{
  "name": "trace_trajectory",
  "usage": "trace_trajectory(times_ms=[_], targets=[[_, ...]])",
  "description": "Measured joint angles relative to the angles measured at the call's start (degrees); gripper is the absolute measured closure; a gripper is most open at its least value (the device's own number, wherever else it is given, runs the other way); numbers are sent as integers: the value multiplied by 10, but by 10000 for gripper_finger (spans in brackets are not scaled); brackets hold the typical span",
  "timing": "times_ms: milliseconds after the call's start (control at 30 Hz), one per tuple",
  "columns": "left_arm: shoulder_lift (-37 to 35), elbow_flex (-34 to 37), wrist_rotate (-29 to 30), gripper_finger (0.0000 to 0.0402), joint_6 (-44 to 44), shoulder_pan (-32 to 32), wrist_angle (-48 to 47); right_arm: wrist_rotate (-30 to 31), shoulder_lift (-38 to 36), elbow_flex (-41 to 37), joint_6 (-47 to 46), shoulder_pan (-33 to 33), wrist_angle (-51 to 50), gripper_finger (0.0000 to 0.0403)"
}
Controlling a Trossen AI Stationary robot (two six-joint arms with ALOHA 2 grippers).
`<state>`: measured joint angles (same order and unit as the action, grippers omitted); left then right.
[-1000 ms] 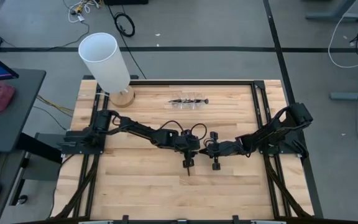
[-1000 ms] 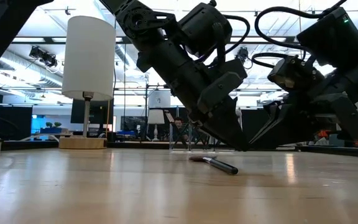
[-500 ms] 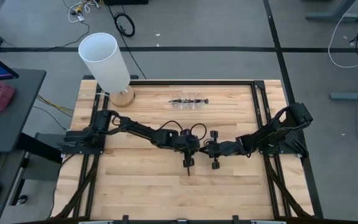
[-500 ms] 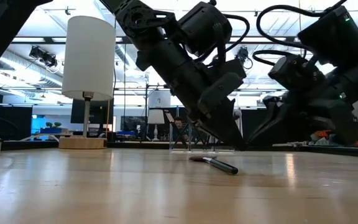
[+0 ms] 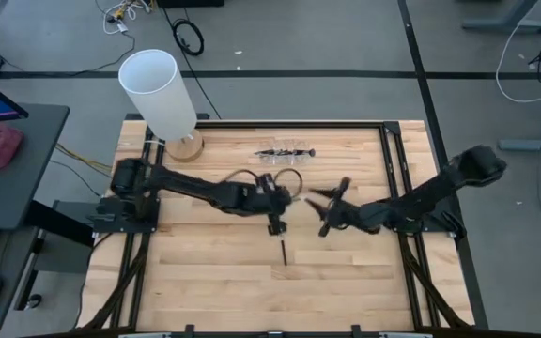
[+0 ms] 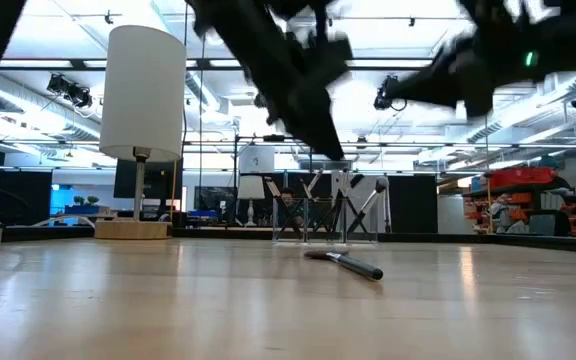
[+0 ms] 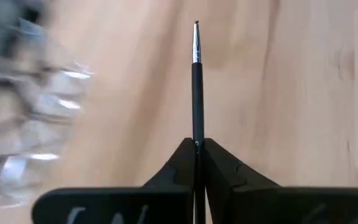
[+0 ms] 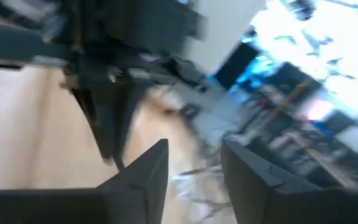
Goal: Pick & Place Makeup Supplies
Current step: Put the makeup brush into the transparent organizer
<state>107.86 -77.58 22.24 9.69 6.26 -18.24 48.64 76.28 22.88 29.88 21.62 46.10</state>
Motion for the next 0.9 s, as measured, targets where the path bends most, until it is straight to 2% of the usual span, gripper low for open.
trace_trajectory(times_ms=[133, 233, 333, 400, 467, 567, 667, 767, 833, 900], targets=[[-90, 0, 61, 388, -27, 7, -69, 60, -112, 0, 18, 31, -4, 249], [-152, 4, 109, 387, -33, 21, -91, 65, -191, 0, 2, 53, -17, 248], [-195, 47, 142, 388, -39, 38, -53, 56, -246, 0, -46, 60, -82, 248], [-210, 108, 135, 388, -60, 46, 38, 20, -265, -3, -102, 52, -141, 248], [-212, 191, 104, 388, -89, 46, 176, -56, -264, -14, -144, 27, -159, 248], [-197, 306, 26, 387, -142, 29, 462, -165, -248, -30, -174, -26, -103, 248], [-170, 380, -72, 386, -151, -3, 692, -230, -209, -42, -214, -84, -60, 248], [-157, 408, -161, 386, -146, -33, 808, -270, -156, -42, -241, -140, -37, 248], [-153, 416, -172, 385, -131, -45, 810, -310, -115, -42, -245, -169, 18, 248], [-148, 415, -176, 385, -130, -51, 794, -383, -82, -42, -245, -192, 77, 248]])
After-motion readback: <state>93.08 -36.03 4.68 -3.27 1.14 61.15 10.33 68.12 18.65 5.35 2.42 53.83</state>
